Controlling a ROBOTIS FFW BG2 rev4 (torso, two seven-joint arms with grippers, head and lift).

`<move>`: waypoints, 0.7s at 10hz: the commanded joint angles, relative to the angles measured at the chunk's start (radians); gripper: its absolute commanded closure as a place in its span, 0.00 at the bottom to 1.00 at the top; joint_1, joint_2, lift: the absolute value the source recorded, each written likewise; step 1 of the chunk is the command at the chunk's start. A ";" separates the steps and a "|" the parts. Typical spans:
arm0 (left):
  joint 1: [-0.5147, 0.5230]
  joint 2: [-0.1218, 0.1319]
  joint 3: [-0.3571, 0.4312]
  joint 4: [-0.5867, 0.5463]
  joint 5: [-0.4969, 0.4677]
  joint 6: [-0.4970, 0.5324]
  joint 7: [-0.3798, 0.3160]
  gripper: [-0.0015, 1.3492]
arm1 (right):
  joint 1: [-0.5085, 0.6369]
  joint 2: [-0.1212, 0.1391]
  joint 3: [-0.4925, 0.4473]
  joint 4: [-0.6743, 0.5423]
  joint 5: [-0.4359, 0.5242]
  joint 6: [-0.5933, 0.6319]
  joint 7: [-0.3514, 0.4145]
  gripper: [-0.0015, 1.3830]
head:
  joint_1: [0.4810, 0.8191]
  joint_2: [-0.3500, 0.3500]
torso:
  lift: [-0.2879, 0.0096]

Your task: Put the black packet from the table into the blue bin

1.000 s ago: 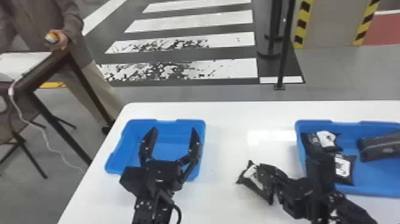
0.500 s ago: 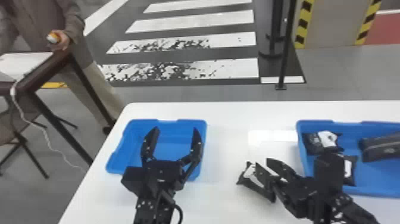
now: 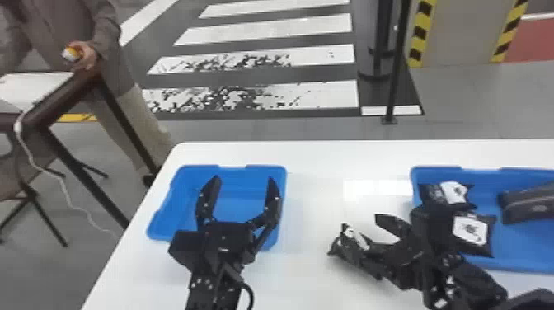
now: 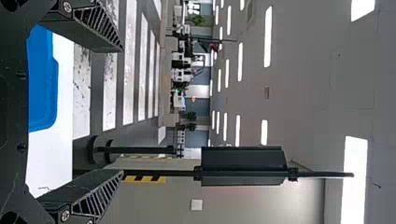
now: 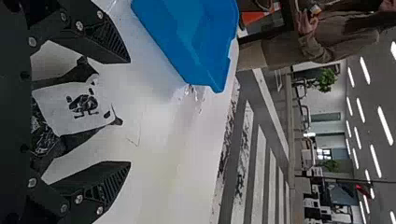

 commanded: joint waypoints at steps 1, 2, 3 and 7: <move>0.002 -0.002 0.003 0.000 0.000 0.000 0.000 0.08 | -0.032 0.000 0.026 0.042 0.001 0.003 0.001 0.18 | 0.63 0.82 | 0.60; 0.002 -0.002 0.003 0.000 0.000 0.000 0.000 0.08 | -0.064 0.003 0.054 0.079 0.001 0.006 0.001 0.18 | 0.63 0.83 | 0.60; 0.000 -0.002 0.001 0.000 0.000 0.000 0.000 0.08 | -0.091 0.003 0.088 0.104 -0.001 0.028 0.000 0.18 | 0.63 0.84 | 0.60; 0.000 -0.002 0.005 0.000 0.002 0.000 0.000 0.08 | -0.123 0.005 0.112 0.145 0.023 0.136 -0.008 0.21 | 0.63 0.86 | 0.60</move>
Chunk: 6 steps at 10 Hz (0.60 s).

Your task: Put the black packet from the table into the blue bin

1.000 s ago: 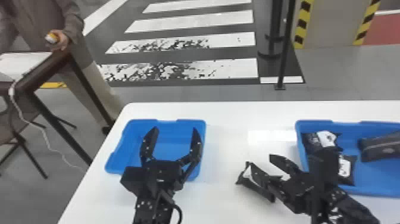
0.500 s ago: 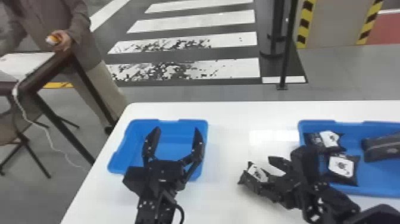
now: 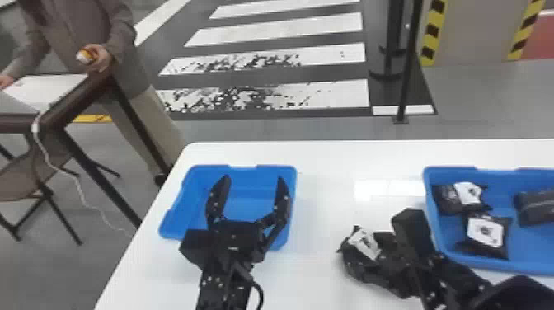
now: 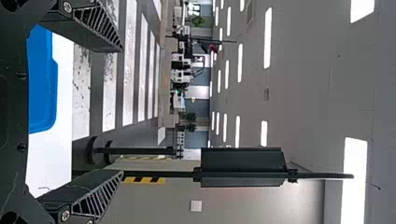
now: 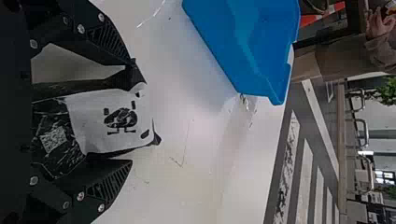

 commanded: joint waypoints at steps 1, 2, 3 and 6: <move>0.000 0.000 0.001 0.000 0.000 0.000 0.000 0.08 | -0.004 0.000 0.000 0.003 0.004 0.024 -0.001 0.42 | 0.63 0.86 | 0.60; 0.002 0.000 0.003 0.000 0.000 0.000 0.000 0.08 | -0.002 0.000 0.000 0.001 0.000 0.024 -0.004 0.72 | 0.63 0.85 | 0.60; 0.002 0.000 0.003 0.000 0.000 0.000 0.000 0.08 | 0.000 0.000 0.000 -0.004 -0.002 0.016 -0.007 0.76 | 0.63 0.85 | 0.60; 0.005 0.000 0.007 0.000 0.000 0.002 0.000 0.08 | 0.010 0.000 -0.002 -0.004 -0.012 -0.035 -0.016 0.81 | 0.63 0.86 | 0.60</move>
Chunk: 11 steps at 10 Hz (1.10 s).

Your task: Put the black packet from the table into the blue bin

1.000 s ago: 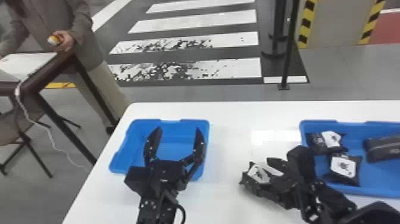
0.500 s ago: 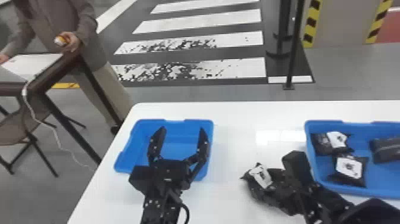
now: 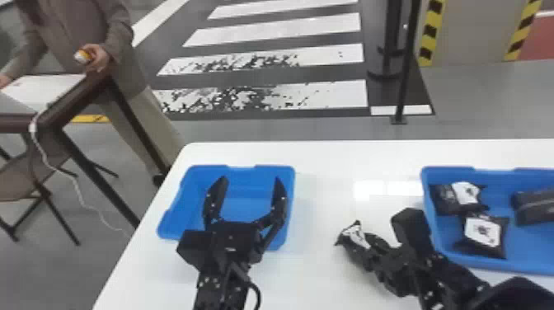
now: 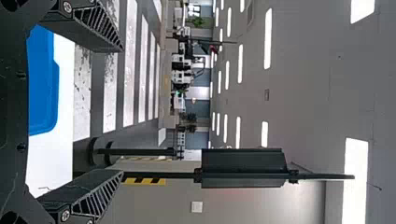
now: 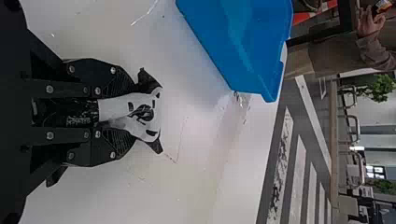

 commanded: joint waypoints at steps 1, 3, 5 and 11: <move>0.001 0.002 0.001 0.000 0.000 0.001 0.000 0.08 | 0.013 0.000 -0.005 -0.007 -0.007 -0.064 -0.001 0.81 | 0.63 0.86 | 0.60; 0.001 0.002 -0.001 0.000 0.000 0.001 0.000 0.08 | 0.096 0.000 -0.072 -0.101 -0.011 -0.179 -0.041 0.81 | 0.63 0.87 | 0.60; 0.001 0.002 -0.001 0.000 -0.002 0.001 0.000 0.08 | 0.226 0.005 -0.198 -0.243 -0.013 -0.272 -0.107 0.81 | 0.63 0.83 | 0.60; 0.011 0.002 -0.001 0.000 0.000 -0.001 0.000 0.08 | 0.327 0.066 -0.645 -0.292 0.128 -0.184 -0.177 0.81 | 0.63 0.40 | 0.60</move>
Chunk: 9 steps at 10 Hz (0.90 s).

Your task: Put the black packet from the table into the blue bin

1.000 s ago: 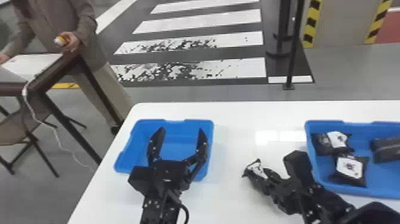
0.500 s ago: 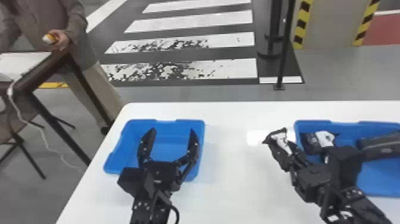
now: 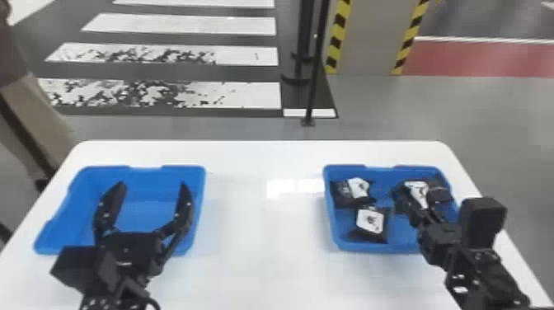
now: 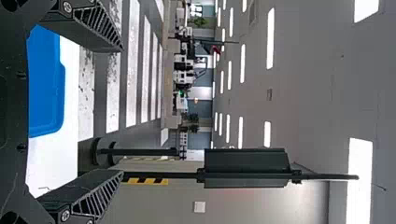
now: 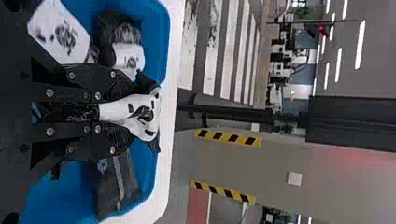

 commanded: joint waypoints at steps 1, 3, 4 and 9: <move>0.003 0.001 0.001 0.000 0.000 -0.002 0.000 0.08 | -0.068 -0.010 -0.028 0.069 0.013 0.021 0.021 0.81 | 0.63 0.37 | 0.60; 0.000 0.000 -0.001 0.000 0.000 -0.002 0.000 0.08 | -0.131 -0.007 -0.026 0.157 0.035 0.039 0.033 0.74 | 0.63 0.31 | 0.60; 0.003 0.001 0.001 0.000 0.000 -0.004 0.000 0.08 | -0.134 -0.005 -0.024 0.155 0.050 0.031 0.041 0.41 | 0.63 0.31 | 0.60; 0.000 -0.002 0.001 0.000 0.002 -0.007 0.000 0.08 | 0.011 0.018 -0.024 -0.015 -0.053 -0.145 0.082 0.09 | 0.63 0.35 | 0.60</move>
